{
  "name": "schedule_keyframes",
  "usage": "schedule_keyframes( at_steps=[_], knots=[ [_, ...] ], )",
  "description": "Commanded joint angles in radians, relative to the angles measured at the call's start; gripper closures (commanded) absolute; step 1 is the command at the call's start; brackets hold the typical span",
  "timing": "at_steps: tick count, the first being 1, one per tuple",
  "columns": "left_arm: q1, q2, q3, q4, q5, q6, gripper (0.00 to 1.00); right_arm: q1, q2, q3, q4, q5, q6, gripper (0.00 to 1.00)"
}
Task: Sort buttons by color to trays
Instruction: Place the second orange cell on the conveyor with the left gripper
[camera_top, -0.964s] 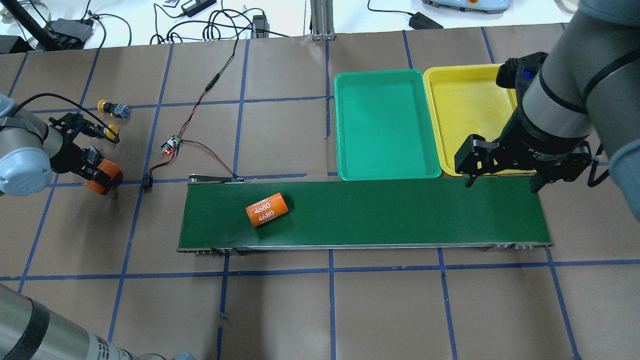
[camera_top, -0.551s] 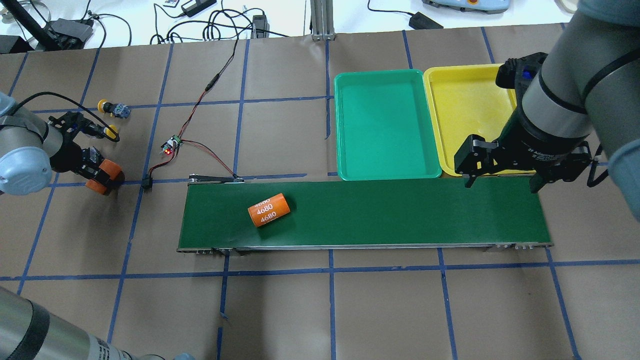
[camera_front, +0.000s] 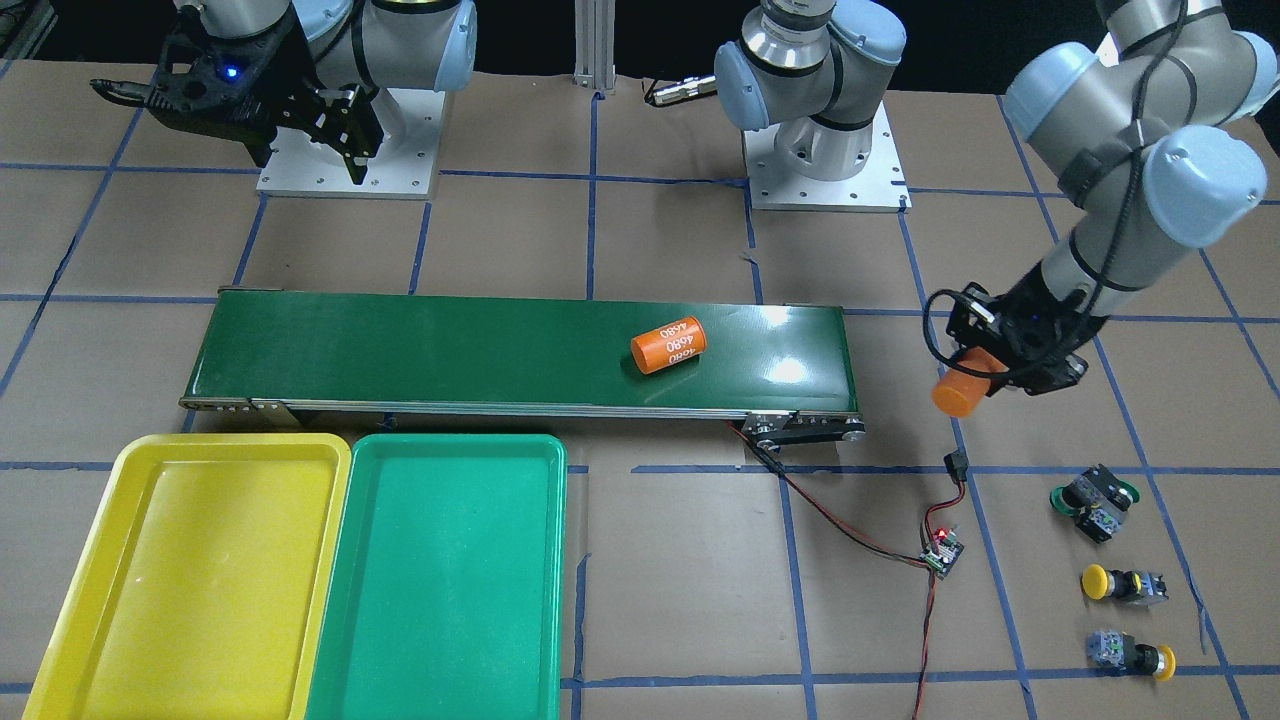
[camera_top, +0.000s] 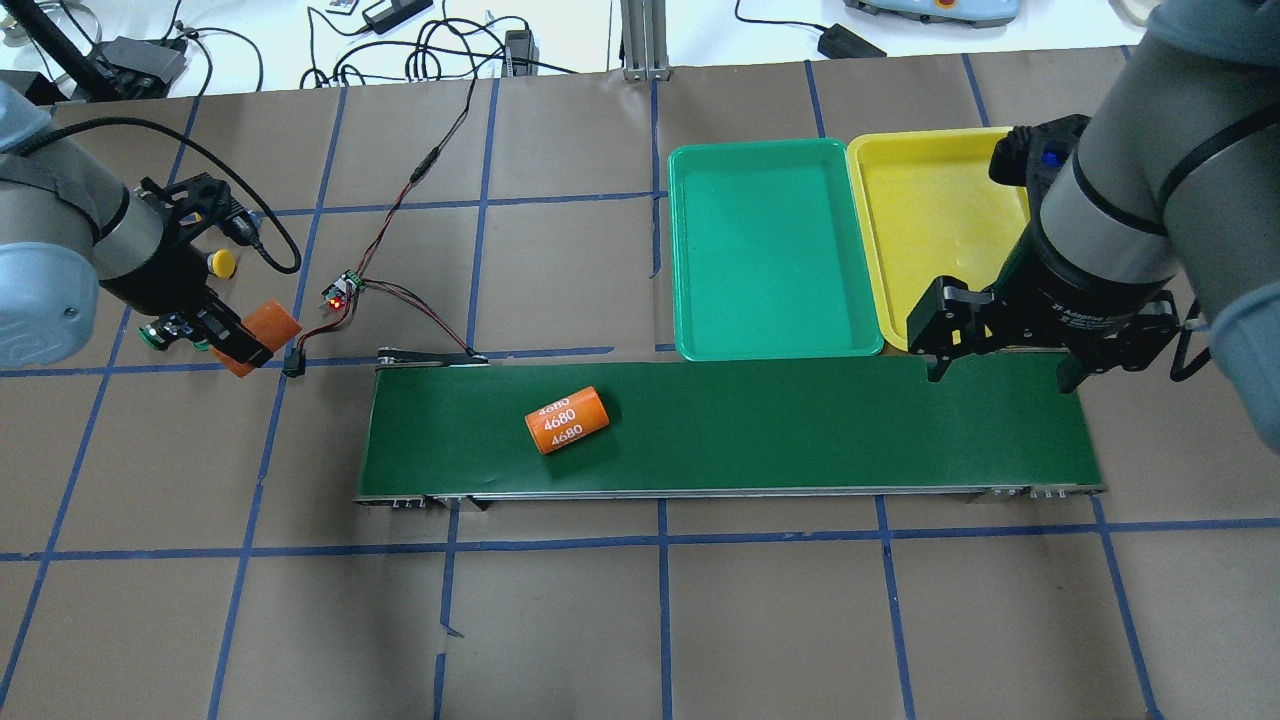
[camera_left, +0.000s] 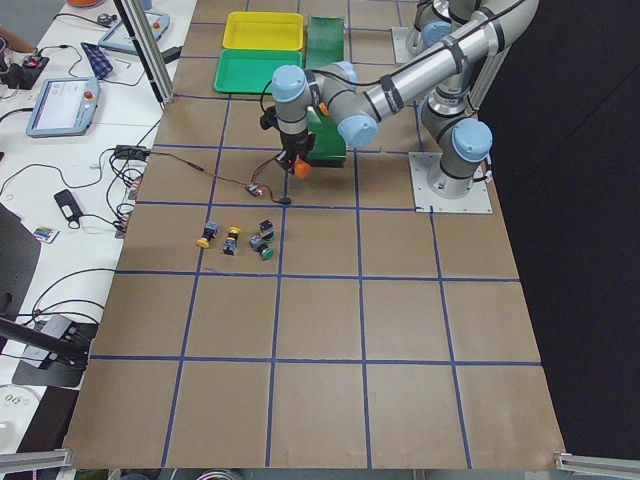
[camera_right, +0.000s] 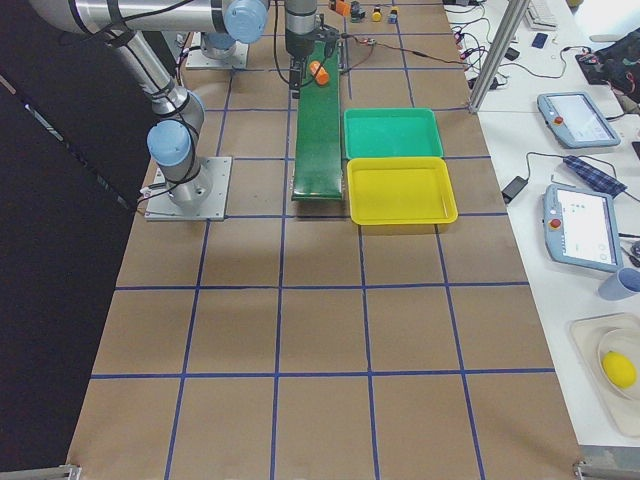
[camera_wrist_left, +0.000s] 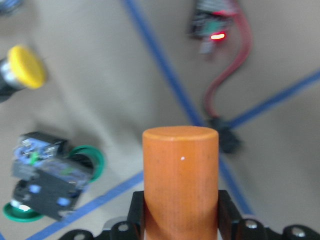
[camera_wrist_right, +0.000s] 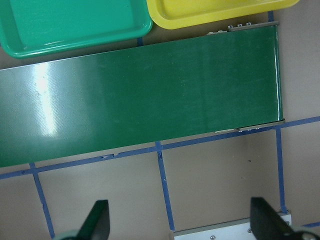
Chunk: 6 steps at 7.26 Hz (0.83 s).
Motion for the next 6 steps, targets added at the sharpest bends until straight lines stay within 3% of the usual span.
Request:
schedule_keyframes(
  at_steps=[1, 4, 6],
  knots=[
    [-0.152, 0.093, -0.043, -0.094, 0.000, 0.076, 1.00, 0.000, -0.006, 0.001, 0.005, -0.002, 0.001, 0.00],
    [-0.332, 0.099, -0.118, -0.034, -0.001, 0.080, 1.00, 0.000, -0.005, 0.004, -0.003, -0.001, -0.007, 0.00],
    [-0.340, 0.055, -0.179, 0.119, -0.015, 0.069, 1.00, 0.000, -0.009, 0.004, 0.005, -0.002, 0.004, 0.00]
  ],
)
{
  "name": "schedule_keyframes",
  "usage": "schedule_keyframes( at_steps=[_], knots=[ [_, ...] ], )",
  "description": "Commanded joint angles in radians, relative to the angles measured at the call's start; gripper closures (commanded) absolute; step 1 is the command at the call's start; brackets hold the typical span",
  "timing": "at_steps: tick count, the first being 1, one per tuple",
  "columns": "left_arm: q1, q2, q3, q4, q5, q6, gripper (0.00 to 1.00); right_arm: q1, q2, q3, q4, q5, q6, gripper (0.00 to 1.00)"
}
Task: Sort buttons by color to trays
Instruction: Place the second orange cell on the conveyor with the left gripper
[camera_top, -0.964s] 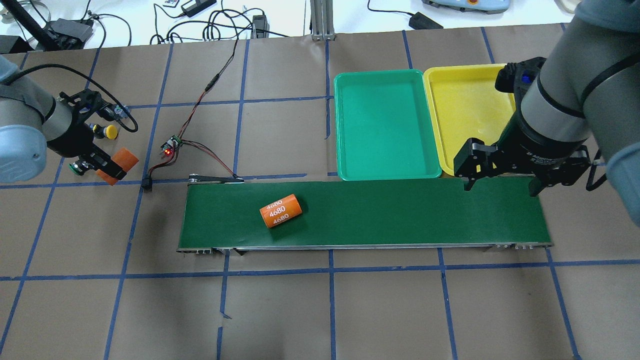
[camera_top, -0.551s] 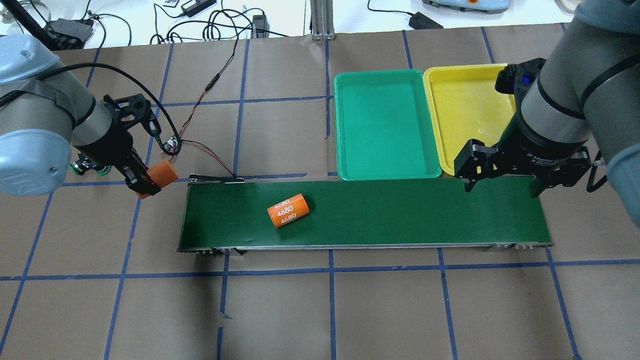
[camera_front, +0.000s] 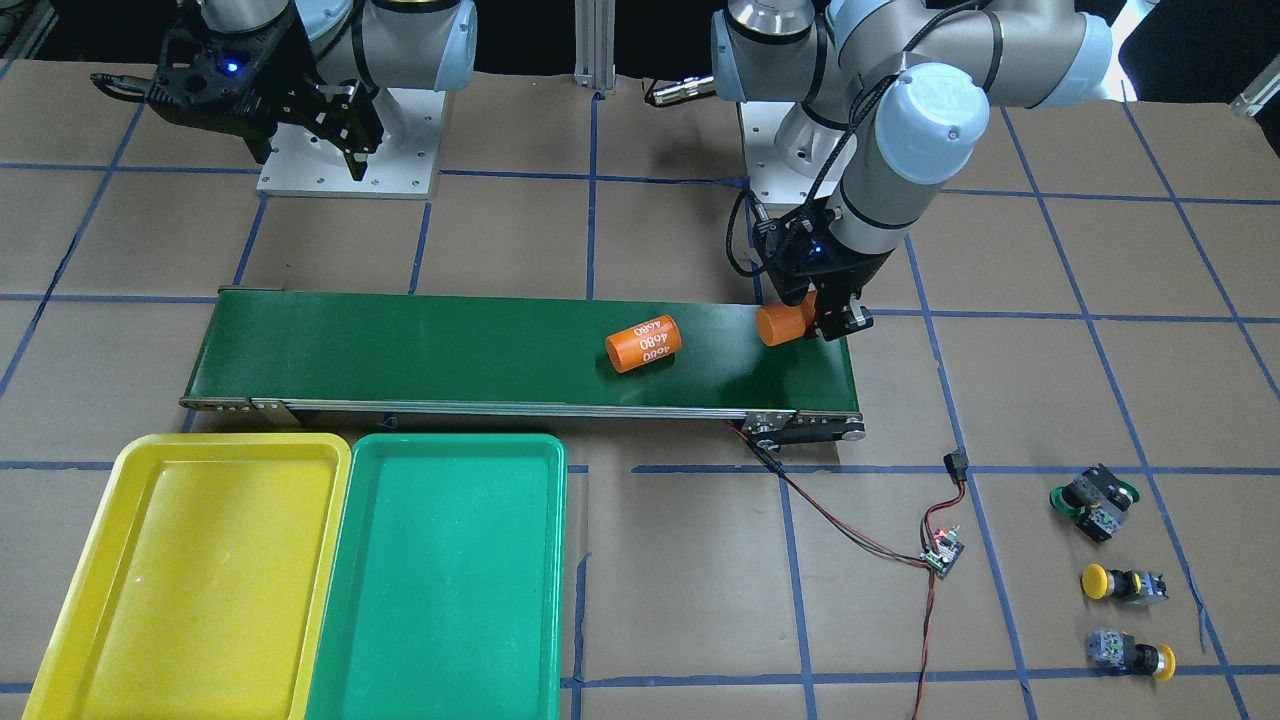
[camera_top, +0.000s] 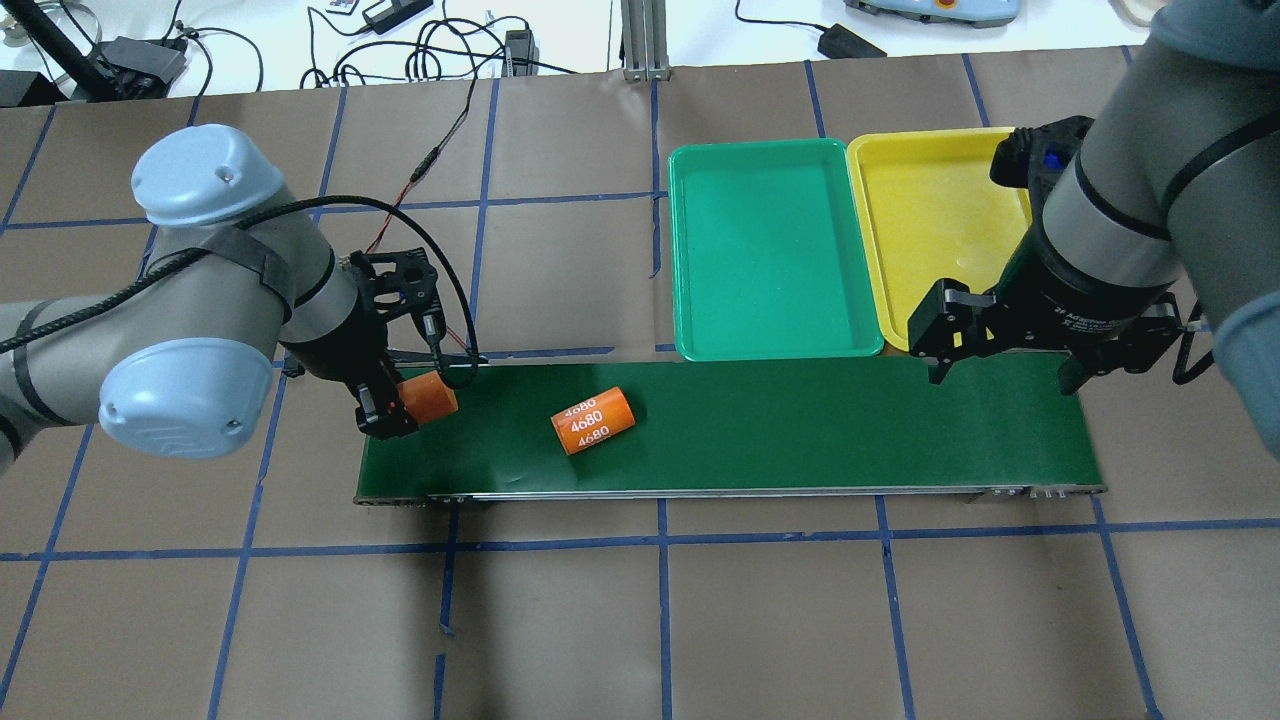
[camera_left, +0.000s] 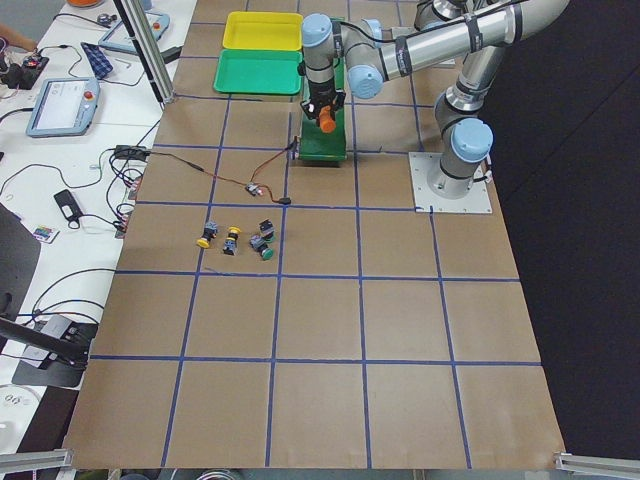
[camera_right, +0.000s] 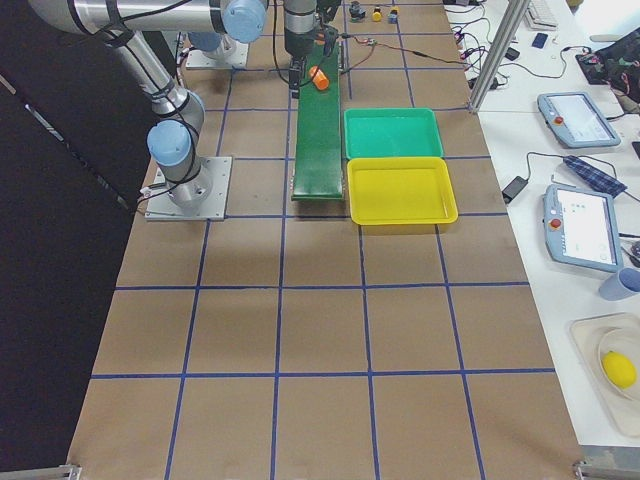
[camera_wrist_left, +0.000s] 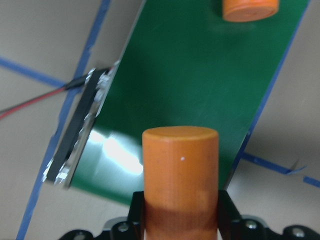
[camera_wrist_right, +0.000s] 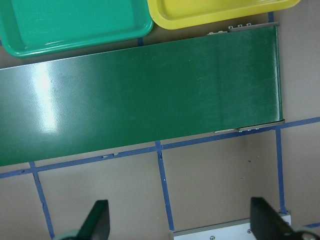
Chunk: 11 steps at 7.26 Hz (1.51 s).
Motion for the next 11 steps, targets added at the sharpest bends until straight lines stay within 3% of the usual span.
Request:
schedule_keyframes(
  at_steps=[1, 3, 6, 8, 9, 11],
  knots=[
    [-0.011, -0.034, -0.078, 0.151, -0.008, -0.007, 0.84, 0.000, -0.004, 0.000, 0.003, 0.001, 0.002, 0.00],
    [-0.007, -0.039, -0.103, 0.202, -0.076, -0.002, 0.00, 0.000, -0.001, 0.000, -0.004, 0.001, -0.014, 0.00],
    [0.095, -0.001, -0.060, 0.186, -0.075, 0.035, 0.00, 0.000, -0.009, 0.000, 0.002, 0.002, -0.014, 0.00],
    [0.359, -0.069, 0.018, 0.175, -0.081, 0.161, 0.00, 0.000, -0.009, 0.006, 0.008, 0.001, -0.014, 0.00],
    [0.436, -0.124, 0.082, 0.175, -0.101, 0.247, 0.00, -0.002, -0.012, 0.006, 0.017, -0.001, -0.015, 0.00],
    [0.551, -0.241, 0.223, 0.180, -0.100, 0.132, 0.00, -0.002, -0.009, 0.006, 0.016, -0.001, -0.009, 0.00]
  ],
)
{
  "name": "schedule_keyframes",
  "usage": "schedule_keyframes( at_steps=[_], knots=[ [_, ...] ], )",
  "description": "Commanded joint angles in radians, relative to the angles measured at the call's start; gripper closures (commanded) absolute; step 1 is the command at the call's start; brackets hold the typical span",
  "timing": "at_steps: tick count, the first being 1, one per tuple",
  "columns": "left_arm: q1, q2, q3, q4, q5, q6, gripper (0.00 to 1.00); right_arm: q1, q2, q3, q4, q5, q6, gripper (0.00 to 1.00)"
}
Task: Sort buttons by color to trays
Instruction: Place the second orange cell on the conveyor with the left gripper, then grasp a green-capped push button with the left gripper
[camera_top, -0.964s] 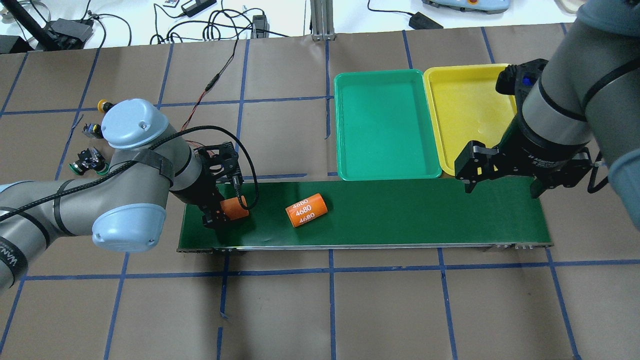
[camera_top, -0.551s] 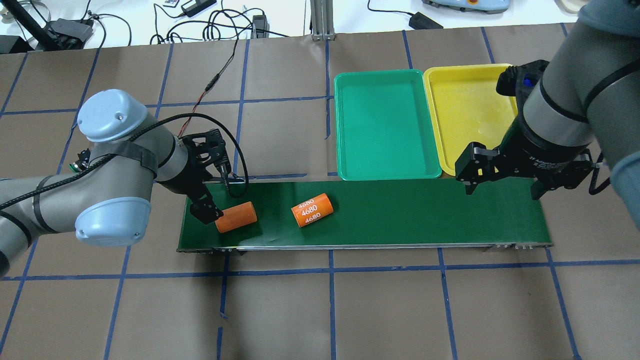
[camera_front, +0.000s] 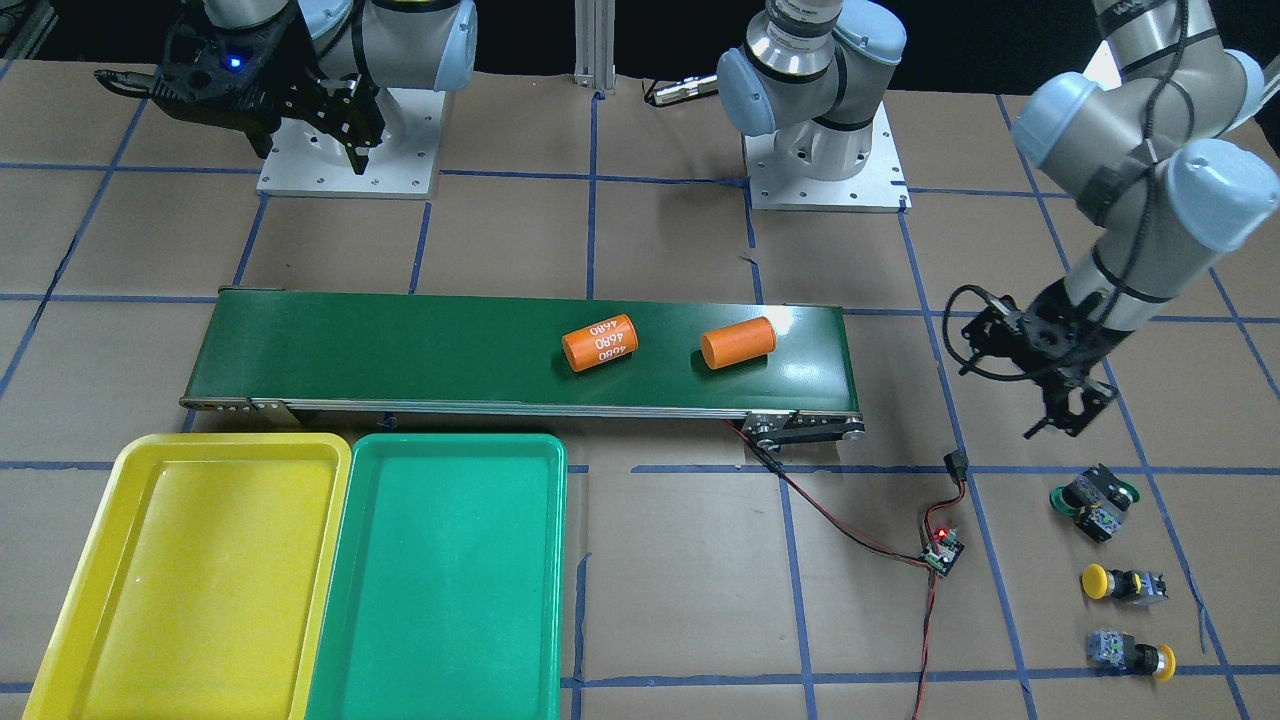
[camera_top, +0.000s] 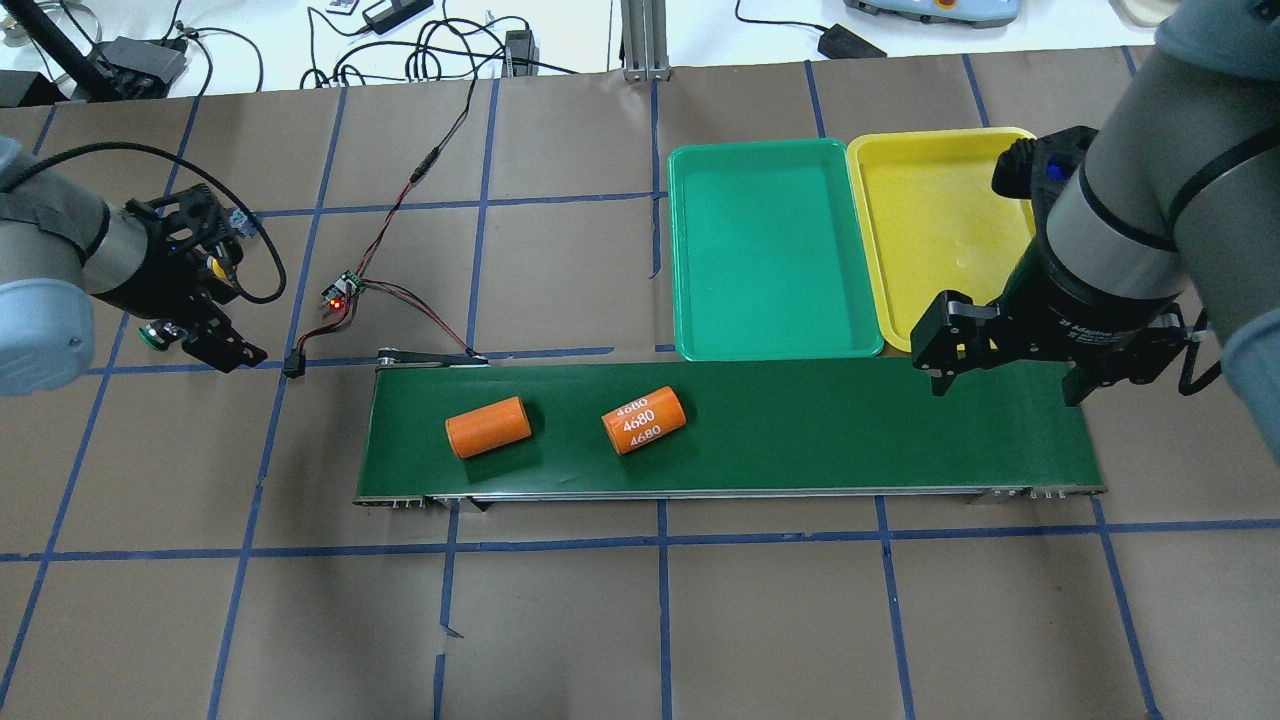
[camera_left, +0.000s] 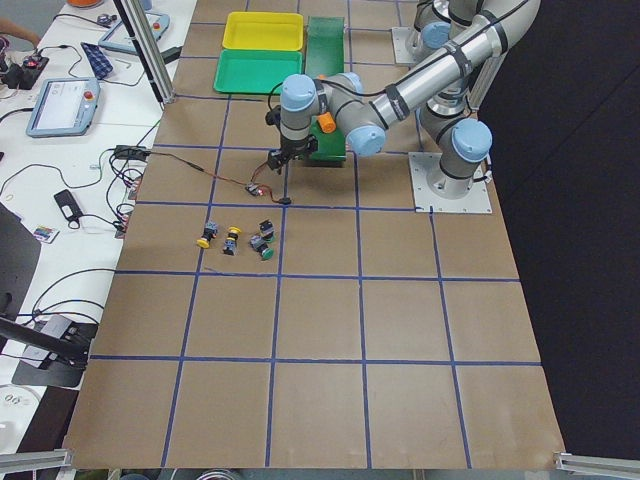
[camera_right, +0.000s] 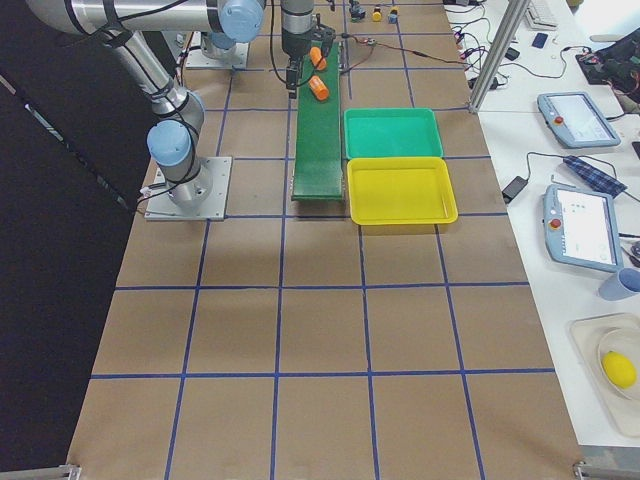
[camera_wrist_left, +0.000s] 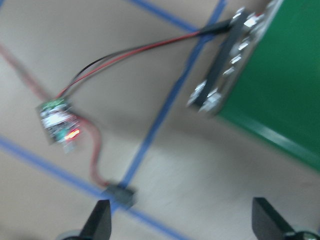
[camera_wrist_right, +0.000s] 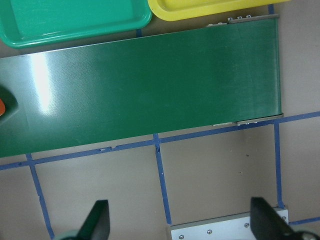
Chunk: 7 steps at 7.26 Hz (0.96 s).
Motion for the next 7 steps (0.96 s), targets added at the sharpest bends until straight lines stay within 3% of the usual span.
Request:
schedule_keyframes(
  at_steps=[1, 4, 7],
  knots=[
    [0.102, -0.133, 0.149, 0.002, -0.002, -0.166, 0.00, 0.000, 0.006, 0.006, -0.004, 0.000, 0.002, 0.00],
    [0.110, -0.244, 0.191, 0.011, 0.007, -0.452, 0.00, 0.000, 0.000, 0.019, 0.001, 0.000, 0.009, 0.00],
    [0.111, -0.299, 0.194, 0.069, 0.008, -0.454, 0.00, 0.000, 0.001, 0.020, -0.005, -0.002, 0.003, 0.00]
  ],
)
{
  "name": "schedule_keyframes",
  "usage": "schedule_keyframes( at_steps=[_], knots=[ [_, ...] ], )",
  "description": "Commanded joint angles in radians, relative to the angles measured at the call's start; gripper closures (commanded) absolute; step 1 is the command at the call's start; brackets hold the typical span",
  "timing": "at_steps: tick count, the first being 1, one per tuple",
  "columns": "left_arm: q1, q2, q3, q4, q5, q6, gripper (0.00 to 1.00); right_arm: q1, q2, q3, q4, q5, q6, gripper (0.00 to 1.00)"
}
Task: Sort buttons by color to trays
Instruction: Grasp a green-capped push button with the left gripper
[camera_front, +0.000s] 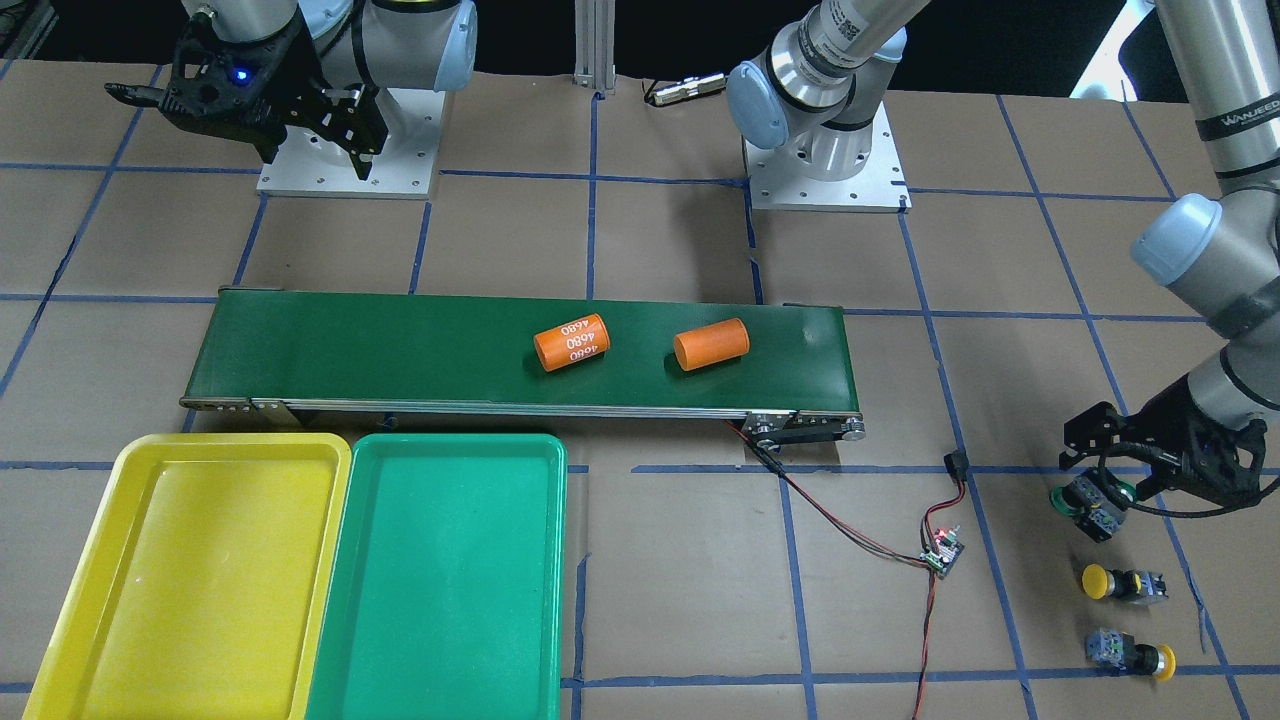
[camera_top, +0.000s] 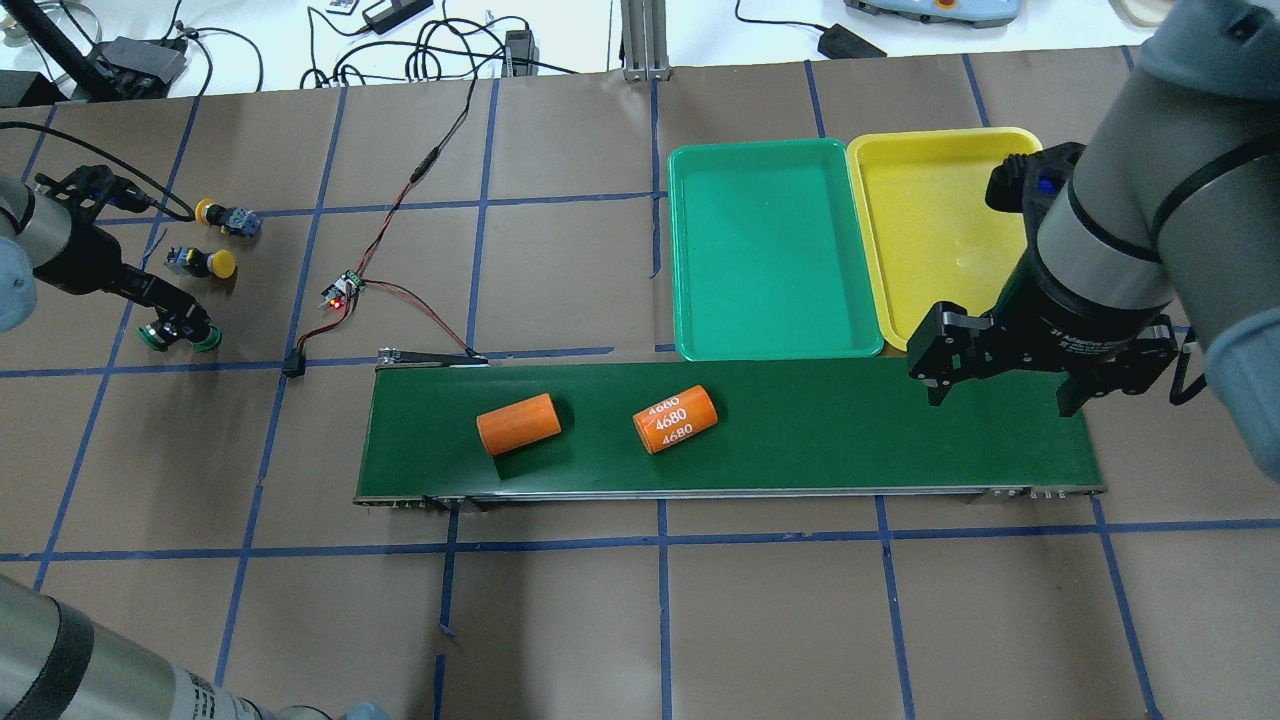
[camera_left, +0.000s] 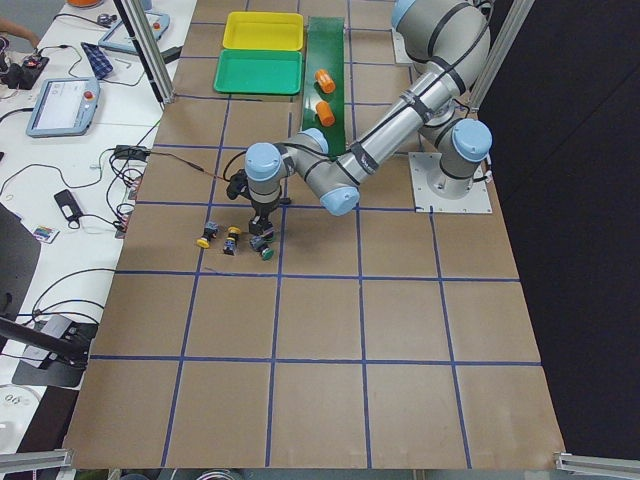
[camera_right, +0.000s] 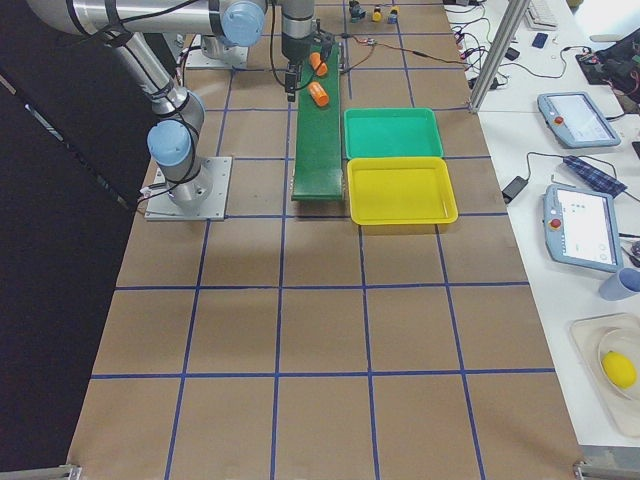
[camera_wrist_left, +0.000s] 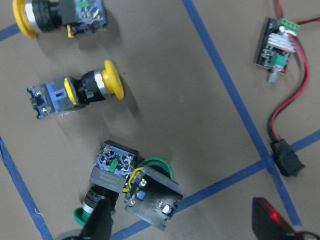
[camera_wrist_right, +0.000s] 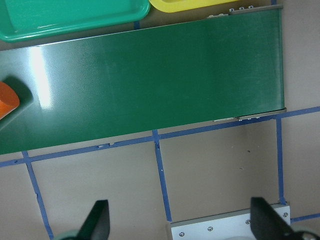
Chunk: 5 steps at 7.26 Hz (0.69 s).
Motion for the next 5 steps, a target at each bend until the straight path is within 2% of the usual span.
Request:
schedule_keyframes(
  at_steps=[1, 2, 3, 4, 5],
  knots=[
    [0.001, -0.036, 0.000, 0.026, 0.000, -0.010, 0.00, 0.000, -0.003, 0.001, 0.003, -0.003, 0.000, 0.00],
    [0.001, -0.044, -0.002, 0.027, -0.002, -0.016, 0.29, 0.000, -0.003, 0.001, 0.000, 0.000, 0.000, 0.00],
    [-0.001, -0.044, 0.000, 0.028, 0.000, -0.019, 0.88, 0.000, 0.000, 0.001, 0.000, -0.001, -0.001, 0.00],
    [-0.002, -0.038, 0.000, 0.028, 0.000, -0.021, 1.00, 0.000, 0.001, 0.001, -0.004, 0.000, -0.001, 0.00],
    [-0.009, -0.013, -0.002, 0.022, 0.004, -0.041, 1.00, 0.000, -0.002, 0.001, 0.000, -0.001, -0.001, 0.00]
  ],
)
